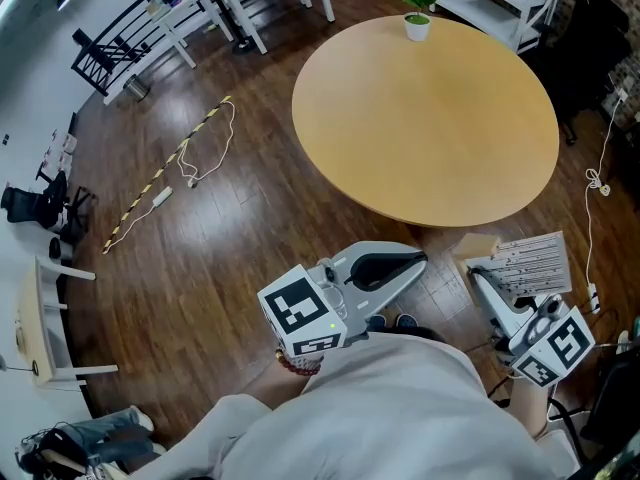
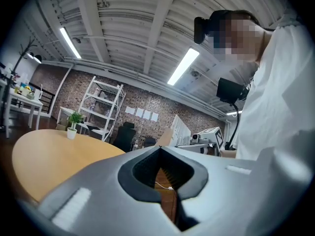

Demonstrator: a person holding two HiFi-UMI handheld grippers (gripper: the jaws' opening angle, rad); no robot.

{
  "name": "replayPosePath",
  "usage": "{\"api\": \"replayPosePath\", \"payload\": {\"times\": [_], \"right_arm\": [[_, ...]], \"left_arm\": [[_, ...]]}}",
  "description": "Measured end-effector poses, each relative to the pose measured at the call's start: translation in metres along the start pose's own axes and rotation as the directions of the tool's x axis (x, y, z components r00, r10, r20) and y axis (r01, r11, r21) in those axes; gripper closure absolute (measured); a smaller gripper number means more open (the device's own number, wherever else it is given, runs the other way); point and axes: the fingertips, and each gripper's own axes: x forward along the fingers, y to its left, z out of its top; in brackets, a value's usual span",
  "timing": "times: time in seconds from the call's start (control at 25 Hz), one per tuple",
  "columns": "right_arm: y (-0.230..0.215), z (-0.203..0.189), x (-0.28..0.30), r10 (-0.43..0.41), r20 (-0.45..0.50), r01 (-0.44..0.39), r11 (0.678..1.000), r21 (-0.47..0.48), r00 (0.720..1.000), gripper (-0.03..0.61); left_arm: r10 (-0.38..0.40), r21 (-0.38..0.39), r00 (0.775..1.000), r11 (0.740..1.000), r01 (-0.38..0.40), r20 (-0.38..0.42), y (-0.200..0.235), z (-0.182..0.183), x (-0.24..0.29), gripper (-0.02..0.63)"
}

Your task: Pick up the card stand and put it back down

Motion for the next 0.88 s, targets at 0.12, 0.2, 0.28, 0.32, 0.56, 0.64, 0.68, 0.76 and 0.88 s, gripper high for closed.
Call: {"api": "replayPosePath", "payload": {"times": [0.12,0.2,0.28,0.32,0.56,0.64,0.68,0.76,0.88], "right_arm": [[-0.001,-0.005,-0.001,-0.009,-0.012,0.01,1.0,0.024,1.0,0.474],[-0.004,-0.006,-0.007,-0.03,-0.019,0.031,0.999,0.032,0.999,0.474],[-0.007,-0.007,-0.005,-0.044,-0.02,0.045,0.999,0.031,0.999,0.474],[-0.009,-0.009,0.0,-0.047,-0.023,0.048,0.998,0.035,0.999,0.474],[-0.016,-0.018,0.012,-0.089,-0.05,0.093,0.992,0.089,0.995,0.475],[-0.032,-0.025,0.023,-0.102,-0.057,0.108,0.987,0.122,0.993,0.476],[-0.045,-0.03,0.036,-0.1,-0.062,0.107,0.985,0.135,0.993,0.476],[-0.077,-0.035,0.063,-0.092,-0.069,0.101,0.984,0.143,0.993,0.476],[-0.133,-0.03,0.1,-0.079,-0.068,0.088,0.987,0.136,0.995,0.476]], "left_arm": [[0.007,-0.014,1.0,1.0,-0.007,0.006,0.0,-0.003,-0.005,0.623],[-0.001,-0.029,1.0,1.0,0.001,0.012,-0.003,-0.007,-0.006,0.623],[-0.001,-0.032,1.0,0.999,0.001,0.01,-0.004,-0.009,-0.014,0.623],[0.006,-0.034,1.0,0.999,-0.006,0.008,-0.002,-0.009,-0.02,0.623],[0.023,-0.048,0.999,0.999,-0.021,0.03,0.009,-0.003,-0.061,0.623],[0.063,-0.07,0.998,0.996,-0.061,0.025,0.032,-0.006,-0.066,0.623],[0.086,-0.087,0.996,0.993,-0.084,0.02,0.051,-0.009,-0.068,0.623],[0.115,-0.106,0.993,0.988,-0.112,0.018,0.089,-0.011,-0.067,0.623],[0.139,-0.096,0.99,0.986,-0.137,0.015,0.136,-0.003,-0.05,0.623]]}}
